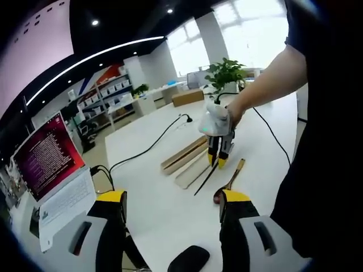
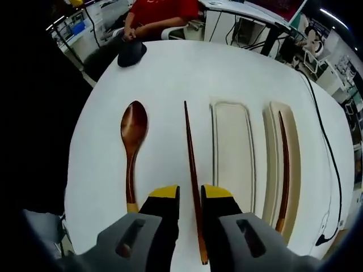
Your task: Arrange the utensils inside the cutlery case until each visible utensil rests in its matching compartment.
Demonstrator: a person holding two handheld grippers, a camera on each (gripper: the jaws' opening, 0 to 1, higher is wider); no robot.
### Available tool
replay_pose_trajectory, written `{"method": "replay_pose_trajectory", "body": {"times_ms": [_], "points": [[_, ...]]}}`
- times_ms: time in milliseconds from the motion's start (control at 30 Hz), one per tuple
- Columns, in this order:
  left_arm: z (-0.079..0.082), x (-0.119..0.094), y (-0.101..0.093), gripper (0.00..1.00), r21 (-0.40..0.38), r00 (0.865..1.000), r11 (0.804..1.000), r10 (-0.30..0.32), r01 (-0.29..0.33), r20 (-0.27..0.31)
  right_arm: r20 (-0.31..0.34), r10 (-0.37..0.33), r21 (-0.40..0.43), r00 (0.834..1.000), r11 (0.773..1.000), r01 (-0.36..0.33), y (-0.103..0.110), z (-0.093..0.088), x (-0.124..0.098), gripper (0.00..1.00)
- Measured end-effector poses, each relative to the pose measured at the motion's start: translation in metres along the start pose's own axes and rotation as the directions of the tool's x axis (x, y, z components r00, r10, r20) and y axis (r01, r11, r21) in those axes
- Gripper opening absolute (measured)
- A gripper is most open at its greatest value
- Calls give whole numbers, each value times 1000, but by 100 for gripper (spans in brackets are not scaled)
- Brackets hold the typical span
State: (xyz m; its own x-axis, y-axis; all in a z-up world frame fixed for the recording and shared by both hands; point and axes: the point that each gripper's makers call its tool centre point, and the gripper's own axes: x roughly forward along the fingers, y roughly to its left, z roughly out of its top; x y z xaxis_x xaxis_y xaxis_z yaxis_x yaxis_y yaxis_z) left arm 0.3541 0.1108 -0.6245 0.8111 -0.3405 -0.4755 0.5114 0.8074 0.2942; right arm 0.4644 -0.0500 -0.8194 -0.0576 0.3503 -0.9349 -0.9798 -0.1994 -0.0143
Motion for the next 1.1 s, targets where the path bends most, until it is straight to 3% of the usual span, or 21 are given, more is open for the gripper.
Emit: {"method": "replay_pose_trajectory", "body": {"times_ms": [67, 267, 367, 400, 467, 667, 867, 1100], "points": [[0, 0, 2, 68, 2, 1000, 1000, 3, -3, 0, -32, 48, -28, 998, 998, -49, 8, -3, 5, 10], [-2, 2, 10, 68, -20, 1000, 1000, -1, 0, -15, -42, 38, -31, 998, 999, -39, 2, 3, 4, 6], [2, 3, 9, 68, -7, 1000, 1000, -19, 19, -7, -49, 34, 26, 998, 999, -33, -2, 8, 7, 1], [1, 4, 9, 68, -10, 1000, 1000, -23, 23, -8, -62, 35, 42, 997, 999, -33, -2, 8, 7, 0], [-3, 9, 7, 68, -4, 999, 1000, -30, 30, -19, -90, 35, -26, 995, 999, -38, -1, 8, 7, 0], [-2, 17, -6, 67, -4, 998, 998, -66, 66, -16, -146, 37, 12, 989, 999, -36, -1, 9, 8, 0], [-3, 16, -6, 67, -9, 998, 998, -61, 61, -18, -247, 10, 8, 969, 1000, -8, 0, 9, 10, 0], [1, 8, 8, 67, -2, 1000, 1000, -25, 25, -12, -277, 12, 22, 961, 1000, -6, 0, 8, 9, 0]]}}
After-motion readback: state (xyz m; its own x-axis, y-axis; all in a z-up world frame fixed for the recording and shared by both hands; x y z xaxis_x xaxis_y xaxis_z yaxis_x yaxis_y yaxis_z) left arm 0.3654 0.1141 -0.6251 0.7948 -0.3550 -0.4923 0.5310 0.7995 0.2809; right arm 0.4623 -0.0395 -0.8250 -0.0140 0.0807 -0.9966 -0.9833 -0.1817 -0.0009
